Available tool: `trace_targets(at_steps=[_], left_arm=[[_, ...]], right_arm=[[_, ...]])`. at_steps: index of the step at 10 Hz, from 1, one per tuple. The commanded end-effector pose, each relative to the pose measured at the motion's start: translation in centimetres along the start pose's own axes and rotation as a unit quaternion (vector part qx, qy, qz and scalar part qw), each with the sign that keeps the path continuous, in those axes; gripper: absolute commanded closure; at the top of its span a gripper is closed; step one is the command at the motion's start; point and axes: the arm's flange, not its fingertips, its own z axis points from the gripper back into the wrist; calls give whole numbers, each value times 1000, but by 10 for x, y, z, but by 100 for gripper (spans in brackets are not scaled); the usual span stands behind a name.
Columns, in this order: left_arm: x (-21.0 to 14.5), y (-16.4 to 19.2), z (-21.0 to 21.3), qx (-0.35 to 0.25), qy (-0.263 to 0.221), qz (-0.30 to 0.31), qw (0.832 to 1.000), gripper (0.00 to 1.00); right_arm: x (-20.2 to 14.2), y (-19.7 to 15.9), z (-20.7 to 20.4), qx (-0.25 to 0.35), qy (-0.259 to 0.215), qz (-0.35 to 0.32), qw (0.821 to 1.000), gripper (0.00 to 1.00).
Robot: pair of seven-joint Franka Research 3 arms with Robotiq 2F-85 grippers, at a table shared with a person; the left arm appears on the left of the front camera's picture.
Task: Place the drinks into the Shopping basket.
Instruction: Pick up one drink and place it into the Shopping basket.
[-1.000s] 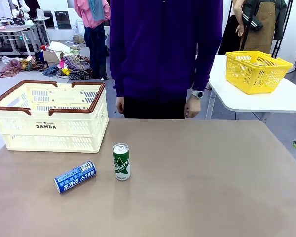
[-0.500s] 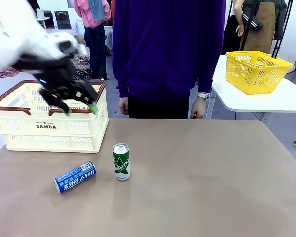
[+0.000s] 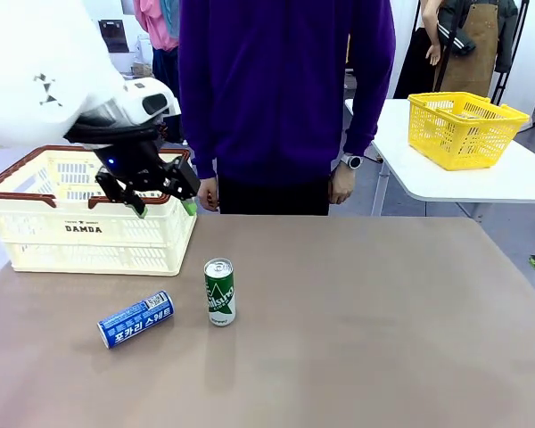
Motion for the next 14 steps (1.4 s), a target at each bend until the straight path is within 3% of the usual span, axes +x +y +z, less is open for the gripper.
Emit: trace_targets(at_steps=[1,2,3,6,8,11,12,14], left_arm=[[-1,-6,-9,1,8,-1,1000,0],[-5,-26,-18,51,2,-12,999,0],[-12,-59,-27,36,1,-53,998,0],[-18,-111,-55,74,29,-12,997,0],[-15,-116,-81,112,42,23,993,0],[-5,-98,-111,112,42,59,991,0],[-3,-93,-122,83,59,47,994,0],[2,-78,-144,93,82,74,989,0]], right_arm=[[-1,4,0,8,-3,-6,1000,0],[-1,4,0,8,-3,-6,1000,0],[-1,4,0,8,-3,-6,1000,0],[-1,4,0,8,-3,-6,1000,0],[-1,4,0,8,-3,-6,1000,0],[-1,4,0,8,-3,-6,1000,0],[-1,4,0,8,-3,-6,1000,0],[-1,4,0,8,-3,-6,1000,0]])
